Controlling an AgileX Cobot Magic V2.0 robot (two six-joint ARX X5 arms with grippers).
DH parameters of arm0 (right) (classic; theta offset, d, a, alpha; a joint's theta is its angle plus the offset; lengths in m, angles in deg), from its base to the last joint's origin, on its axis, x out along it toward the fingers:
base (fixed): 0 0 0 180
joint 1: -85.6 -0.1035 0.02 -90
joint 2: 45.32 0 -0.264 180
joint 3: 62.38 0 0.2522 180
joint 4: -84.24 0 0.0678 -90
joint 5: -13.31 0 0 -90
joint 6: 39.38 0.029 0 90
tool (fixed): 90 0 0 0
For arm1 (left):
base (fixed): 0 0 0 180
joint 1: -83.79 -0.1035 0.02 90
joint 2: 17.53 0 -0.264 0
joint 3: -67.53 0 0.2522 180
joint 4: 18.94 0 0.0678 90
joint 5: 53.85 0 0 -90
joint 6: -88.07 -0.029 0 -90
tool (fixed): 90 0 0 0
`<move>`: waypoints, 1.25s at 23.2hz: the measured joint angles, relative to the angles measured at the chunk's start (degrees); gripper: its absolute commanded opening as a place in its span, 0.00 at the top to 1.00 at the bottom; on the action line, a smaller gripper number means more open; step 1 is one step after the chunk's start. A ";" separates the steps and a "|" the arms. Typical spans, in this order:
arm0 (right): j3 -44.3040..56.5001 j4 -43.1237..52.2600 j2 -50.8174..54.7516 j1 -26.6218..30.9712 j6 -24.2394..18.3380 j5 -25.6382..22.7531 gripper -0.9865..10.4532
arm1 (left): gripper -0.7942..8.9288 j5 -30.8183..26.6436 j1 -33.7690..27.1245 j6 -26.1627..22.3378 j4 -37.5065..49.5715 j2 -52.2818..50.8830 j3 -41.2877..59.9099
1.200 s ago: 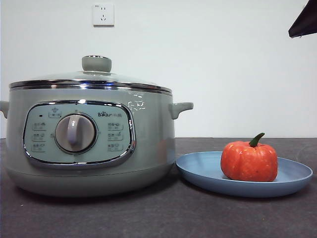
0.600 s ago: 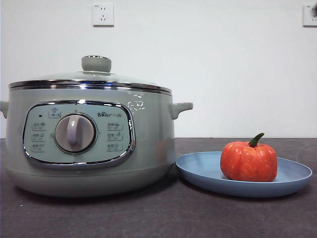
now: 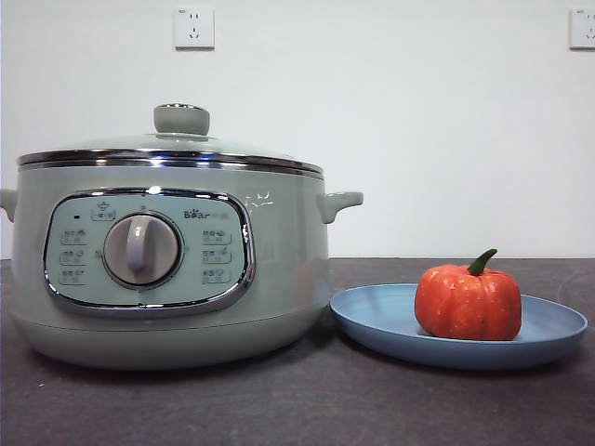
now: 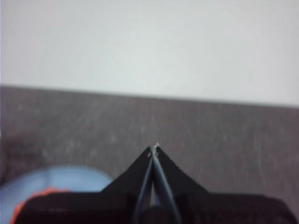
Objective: Take the pumpkin out from the steamer,put the pumpkin in the blue plate,close the lid
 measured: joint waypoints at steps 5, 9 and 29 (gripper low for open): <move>4.83 -0.90 4.63 -0.02 0.94 -0.02 0.91 | 0.92 0.00 0.00 0.00 0.00 0.00 0.00; 5.70 -5.88 4.90 -0.04 1.57 -0.02 0.91 | 0.92 0.00 0.00 0.00 0.00 0.00 0.00; 6.93 -6.58 4.90 -0.04 6.32 -0.22 0.91 | 0.92 0.00 0.00 0.00 0.00 0.00 0.00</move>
